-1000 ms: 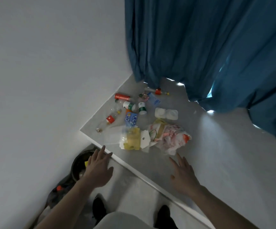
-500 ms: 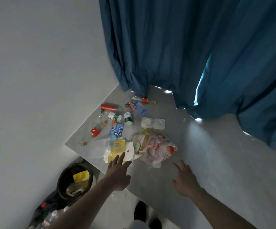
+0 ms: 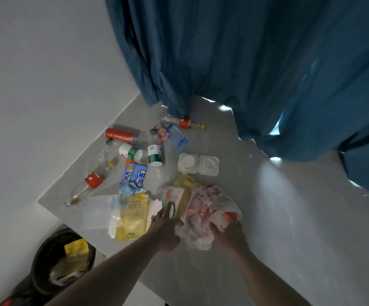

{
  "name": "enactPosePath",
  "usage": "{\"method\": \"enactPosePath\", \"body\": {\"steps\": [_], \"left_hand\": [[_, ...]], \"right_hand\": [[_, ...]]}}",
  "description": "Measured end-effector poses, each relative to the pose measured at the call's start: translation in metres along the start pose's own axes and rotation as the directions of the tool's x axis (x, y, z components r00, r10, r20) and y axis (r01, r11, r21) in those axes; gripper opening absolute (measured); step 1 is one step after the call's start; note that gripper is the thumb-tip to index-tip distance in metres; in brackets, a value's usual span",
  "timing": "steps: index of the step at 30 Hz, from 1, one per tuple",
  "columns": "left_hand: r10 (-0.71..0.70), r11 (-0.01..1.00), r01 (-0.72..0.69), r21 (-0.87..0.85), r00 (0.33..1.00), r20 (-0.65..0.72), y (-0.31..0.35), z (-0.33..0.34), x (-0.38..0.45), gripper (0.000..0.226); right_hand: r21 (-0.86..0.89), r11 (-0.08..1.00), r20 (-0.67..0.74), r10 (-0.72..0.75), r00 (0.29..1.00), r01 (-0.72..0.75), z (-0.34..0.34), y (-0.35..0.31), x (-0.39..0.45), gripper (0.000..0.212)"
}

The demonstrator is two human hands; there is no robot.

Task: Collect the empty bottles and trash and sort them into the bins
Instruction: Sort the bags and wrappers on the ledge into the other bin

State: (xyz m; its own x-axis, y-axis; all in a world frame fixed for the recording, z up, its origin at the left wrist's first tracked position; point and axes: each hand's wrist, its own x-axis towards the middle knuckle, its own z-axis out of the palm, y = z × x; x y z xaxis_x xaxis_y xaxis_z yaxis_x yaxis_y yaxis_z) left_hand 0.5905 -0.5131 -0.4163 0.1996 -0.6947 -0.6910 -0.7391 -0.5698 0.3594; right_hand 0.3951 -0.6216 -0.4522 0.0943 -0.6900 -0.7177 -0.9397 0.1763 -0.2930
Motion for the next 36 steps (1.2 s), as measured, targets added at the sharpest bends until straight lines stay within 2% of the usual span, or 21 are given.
{"method": "enactPosePath", "body": {"steps": [2, 4, 6, 8, 11, 14, 17, 22, 24, 29, 32, 36], "left_hand": [[-0.012, 0.993, 0.013, -0.118, 1.000, 0.008, -0.002, 0.006, 0.015, 0.047], [-0.022, 0.982, 0.025, -0.187, 1.000, 0.016, -0.004, 0.011, 0.028, 0.047], [-0.025, 0.980, 0.039, -0.197, 0.997, 0.069, -0.012, 0.022, 0.042, 0.059], [0.009, 0.987, 0.007, -0.162, 0.995, 0.098, -0.022, 0.036, 0.057, 0.074], [0.093, 0.985, -0.086, -0.151, 0.995, 0.043, -0.011, 0.029, 0.042, 0.074], [0.064, 0.957, -0.074, -0.282, 0.997, -0.043, 0.006, 0.009, 0.008, 0.077], [0.028, 0.949, -0.063, -0.310, 0.993, -0.118, 0.006, 0.008, -0.019, 0.081], [0.063, 0.931, -0.143, -0.336, 0.970, -0.236, 0.029, 0.000, -0.067, 0.078], [0.093, 0.924, -0.176, -0.339, 0.965, -0.247, 0.044, -0.004, -0.088, 0.078], [0.135, 0.918, -0.226, -0.325, 0.951, -0.280, 0.082, -0.003, -0.146, 0.074], [0.155, 0.913, -0.245, -0.326, 0.948, -0.278, 0.097, 0.003, -0.180, 0.073], [0.119, 0.916, -0.229, -0.330, 0.939, -0.322, 0.117, 0.014, -0.234, 0.075]], "right_hand": [[0.263, 0.959, 0.050, 0.092, 0.994, -0.102, 0.018, -0.010, 0.021, 0.129], [0.412, 0.895, 0.076, 0.155, 0.985, -0.172, 0.035, -0.016, 0.040, 0.132], [0.443, 0.868, 0.078, 0.211, 0.974, -0.223, 0.045, -0.022, 0.047, 0.125], [0.512, 0.821, 0.028, 0.278, 0.960, -0.253, 0.045, -0.027, 0.044, 0.108], [0.631, 0.737, -0.009, 0.319, 0.948, -0.242, 0.030, -0.020, 0.032, 0.090], [0.622, 0.764, -0.086, 0.284, 0.955, -0.171, 0.002, -0.005, 0.005, 0.071], [0.538, 0.841, -0.261, 0.228, 0.938, -0.055, -0.031, 0.013, -0.037, 0.052], [0.581, 0.814, -0.343, 0.246, 0.907, -0.001, -0.088, 0.047, -0.106, 0.061], [0.605, 0.796, -0.368, 0.263, 0.892, 0.015, -0.105, 0.062, -0.133, 0.057], [0.752, 0.659, -0.310, 0.312, 0.898, 0.030, -0.127, 0.109, -0.184, 0.043], [0.745, 0.664, -0.282, 0.222, 0.933, 0.067, -0.137, 0.124, -0.216, 0.031], [0.732, 0.668, -0.277, 0.111, 0.955, 0.134, -0.149, 0.144, -0.248, 0.031]]}}
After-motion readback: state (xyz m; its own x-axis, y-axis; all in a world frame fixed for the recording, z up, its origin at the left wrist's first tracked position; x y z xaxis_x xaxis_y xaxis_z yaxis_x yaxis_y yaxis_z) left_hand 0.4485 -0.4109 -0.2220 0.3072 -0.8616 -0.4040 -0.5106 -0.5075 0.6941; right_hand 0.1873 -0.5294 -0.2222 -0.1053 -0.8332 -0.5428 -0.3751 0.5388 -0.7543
